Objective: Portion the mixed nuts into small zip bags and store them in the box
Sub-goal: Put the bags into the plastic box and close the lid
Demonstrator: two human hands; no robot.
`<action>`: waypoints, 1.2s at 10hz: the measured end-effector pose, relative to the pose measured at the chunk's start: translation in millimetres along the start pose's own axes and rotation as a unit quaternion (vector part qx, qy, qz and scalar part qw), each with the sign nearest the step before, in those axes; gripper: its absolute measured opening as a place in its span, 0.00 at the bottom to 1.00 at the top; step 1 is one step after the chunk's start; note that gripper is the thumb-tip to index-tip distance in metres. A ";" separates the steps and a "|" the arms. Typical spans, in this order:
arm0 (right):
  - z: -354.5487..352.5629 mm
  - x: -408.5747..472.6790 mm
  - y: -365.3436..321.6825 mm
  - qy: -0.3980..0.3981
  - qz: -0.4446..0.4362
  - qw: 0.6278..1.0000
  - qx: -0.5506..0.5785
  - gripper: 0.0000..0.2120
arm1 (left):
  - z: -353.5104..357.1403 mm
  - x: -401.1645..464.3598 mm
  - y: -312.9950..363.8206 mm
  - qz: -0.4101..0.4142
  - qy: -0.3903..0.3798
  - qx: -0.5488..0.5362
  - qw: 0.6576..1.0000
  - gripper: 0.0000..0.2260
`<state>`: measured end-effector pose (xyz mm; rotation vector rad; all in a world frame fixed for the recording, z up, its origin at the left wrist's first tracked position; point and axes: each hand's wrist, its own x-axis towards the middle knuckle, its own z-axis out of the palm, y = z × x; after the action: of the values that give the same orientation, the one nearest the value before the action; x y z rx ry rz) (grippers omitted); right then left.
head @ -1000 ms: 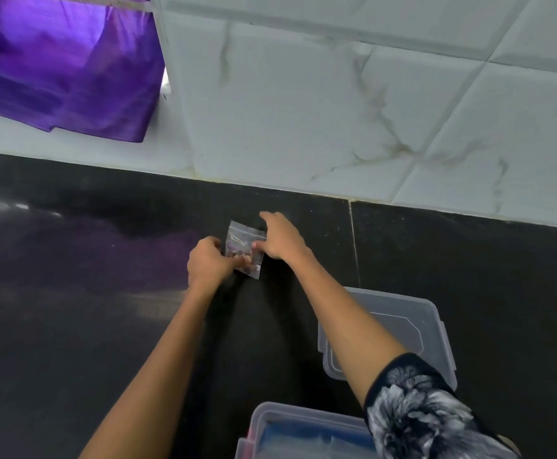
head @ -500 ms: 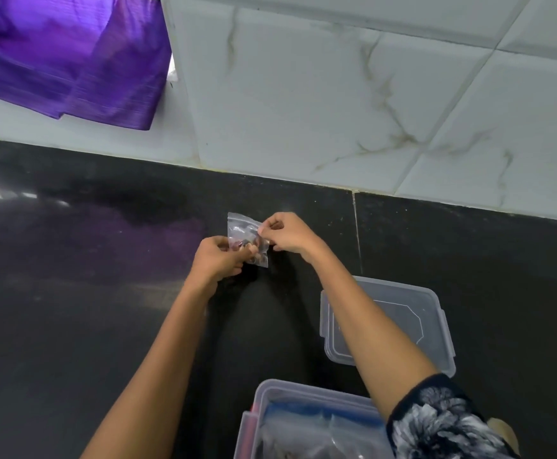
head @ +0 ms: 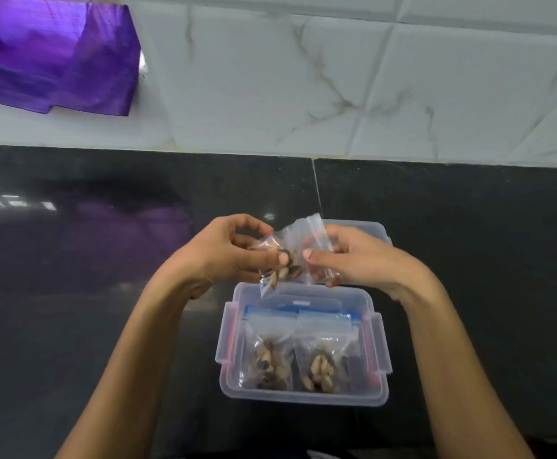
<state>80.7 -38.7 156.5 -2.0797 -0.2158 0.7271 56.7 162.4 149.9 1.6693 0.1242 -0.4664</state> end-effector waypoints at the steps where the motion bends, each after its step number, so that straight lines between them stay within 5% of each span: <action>1: 12.2 -28.5 24.2 0.044 0.037 0.998 0.022 0.07 | 19.8 -5.3 -14.0 -0.045 -0.015 0.007 0.999 0.24; 3: 54.6 -32.4 64.8 0.106 0.132 0.985 -0.046 0.07 | 52.7 -7.4 -57.0 -0.076 0.085 0.114 0.987 0.19; 6: 86.2 -37.0 63.3 0.244 0.086 0.940 -0.223 0.26 | 77.8 -23.6 -80.5 0.108 0.248 0.366 0.890 0.15; 7: 83.7 -49.5 59.8 0.260 0.014 0.930 -0.259 0.24 | 73.8 -28.0 -81.4 0.156 0.174 0.393 0.890 0.13; 8: 84.6 -42.2 65.7 0.166 0.024 0.951 -0.258 0.23 | 72.3 -22.5 -89.0 0.113 0.058 0.419 0.899 0.11; 10: 93.4 -35.5 79.0 0.146 0.044 0.942 -0.299 0.14 | 78.9 -19.8 -86.4 0.060 0.034 0.541 0.838 0.16; 12: 86.2 -23.7 76.6 0.094 0.101 0.954 -0.266 0.20 | 77.3 -9.0 -94.7 0.080 0.035 0.531 0.843 0.13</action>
<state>3.3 -32.7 68.0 -2.7020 -0.0960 0.6293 -1.9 104.3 59.3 2.7660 -0.2805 -0.3538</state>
